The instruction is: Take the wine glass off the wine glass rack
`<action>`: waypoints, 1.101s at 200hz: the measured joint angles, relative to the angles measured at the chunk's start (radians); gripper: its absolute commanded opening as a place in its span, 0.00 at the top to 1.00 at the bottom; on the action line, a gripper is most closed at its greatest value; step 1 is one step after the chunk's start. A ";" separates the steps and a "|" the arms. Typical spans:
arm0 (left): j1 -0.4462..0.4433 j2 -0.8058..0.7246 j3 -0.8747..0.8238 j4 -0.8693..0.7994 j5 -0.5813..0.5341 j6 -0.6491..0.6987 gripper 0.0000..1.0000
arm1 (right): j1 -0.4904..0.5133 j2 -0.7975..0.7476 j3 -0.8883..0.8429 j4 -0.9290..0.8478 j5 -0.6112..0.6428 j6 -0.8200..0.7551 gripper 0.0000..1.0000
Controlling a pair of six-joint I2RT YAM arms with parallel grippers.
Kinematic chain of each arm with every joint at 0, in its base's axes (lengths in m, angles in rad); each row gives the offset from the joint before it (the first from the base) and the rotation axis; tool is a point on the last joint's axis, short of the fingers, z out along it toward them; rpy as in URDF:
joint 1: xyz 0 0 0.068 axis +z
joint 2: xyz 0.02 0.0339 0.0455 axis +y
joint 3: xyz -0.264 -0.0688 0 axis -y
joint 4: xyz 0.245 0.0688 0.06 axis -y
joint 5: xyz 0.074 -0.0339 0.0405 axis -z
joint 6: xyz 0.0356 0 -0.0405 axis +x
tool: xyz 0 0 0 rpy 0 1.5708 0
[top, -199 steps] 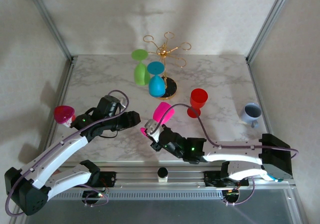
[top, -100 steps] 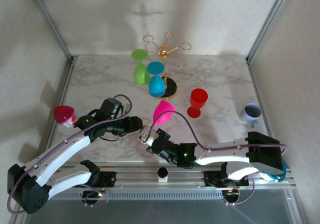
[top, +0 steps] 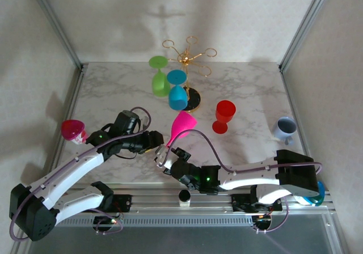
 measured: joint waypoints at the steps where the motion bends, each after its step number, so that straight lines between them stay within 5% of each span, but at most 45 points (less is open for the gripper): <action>1: 0.000 0.000 0.000 0.000 0.000 0.000 0.44 | 0.000 0.000 0.000 0.000 0.002 -0.001 1.00; 95: 0.000 0.013 -0.008 0.048 0.039 -0.027 0.56 | 0.010 0.027 0.004 0.062 0.052 -0.053 1.00; 220: 0.000 0.014 -0.027 0.110 0.064 -0.076 0.90 | 0.014 0.028 0.006 0.063 0.057 -0.063 1.00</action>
